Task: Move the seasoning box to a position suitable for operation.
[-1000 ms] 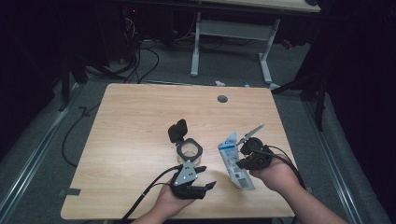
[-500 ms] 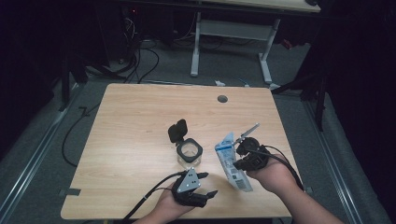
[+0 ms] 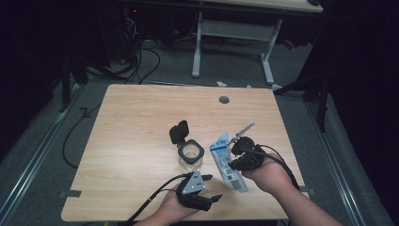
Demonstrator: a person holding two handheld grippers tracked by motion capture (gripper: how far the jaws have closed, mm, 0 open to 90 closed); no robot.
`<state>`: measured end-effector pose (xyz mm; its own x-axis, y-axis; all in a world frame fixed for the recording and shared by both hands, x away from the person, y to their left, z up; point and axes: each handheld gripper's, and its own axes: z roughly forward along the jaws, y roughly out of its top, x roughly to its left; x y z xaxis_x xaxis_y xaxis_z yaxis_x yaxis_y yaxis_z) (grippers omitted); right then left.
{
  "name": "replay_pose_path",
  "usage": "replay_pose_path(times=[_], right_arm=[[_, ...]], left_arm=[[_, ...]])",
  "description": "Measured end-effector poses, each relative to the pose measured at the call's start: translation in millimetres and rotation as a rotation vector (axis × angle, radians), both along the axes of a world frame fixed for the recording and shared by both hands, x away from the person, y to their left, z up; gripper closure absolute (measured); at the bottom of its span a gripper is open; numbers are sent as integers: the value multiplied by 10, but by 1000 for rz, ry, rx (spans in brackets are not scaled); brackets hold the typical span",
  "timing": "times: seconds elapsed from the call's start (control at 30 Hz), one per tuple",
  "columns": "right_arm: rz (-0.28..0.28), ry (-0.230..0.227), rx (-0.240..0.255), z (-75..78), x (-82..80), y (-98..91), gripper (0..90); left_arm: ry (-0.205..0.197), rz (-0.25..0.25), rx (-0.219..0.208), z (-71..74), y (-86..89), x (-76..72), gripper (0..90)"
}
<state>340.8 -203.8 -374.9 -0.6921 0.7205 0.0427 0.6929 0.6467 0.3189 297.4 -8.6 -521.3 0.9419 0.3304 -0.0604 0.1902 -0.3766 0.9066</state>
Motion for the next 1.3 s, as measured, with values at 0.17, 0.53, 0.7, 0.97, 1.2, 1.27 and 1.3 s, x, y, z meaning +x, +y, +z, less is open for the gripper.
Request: replay_pose_path(times=[0.17, 0.53, 0.7, 0.97, 1.2, 1.27, 1.3], right_arm=[[20, -11, -3, 48, 15, 69, 894], [34, -17, 14, 113, 15, 227, 894], [51, -13, 23, 117, 12, 305, 894], [45, -12, 28, 129, 25, 340, 893], [33, -11, 27, 136, 7, 338, 892], [31, -12, 32, 137, 6, 320, 892], [25, -9, 30, 140, 3, 316, 891]], left_arm=[[25, -10, 4, -20, -14, 6, 250], [-1, 16, 4, -26, -33, 15, 234], [-9, 26, -2, -13, -36, 35, 228], [-8, 37, 42, -32, -175, 73, 261], [-40, 37, 52, -26, -250, 43, 359], [-52, 47, 42, -23, -255, 30, 411], [-51, 46, 41, -20, -254, 28, 422]])
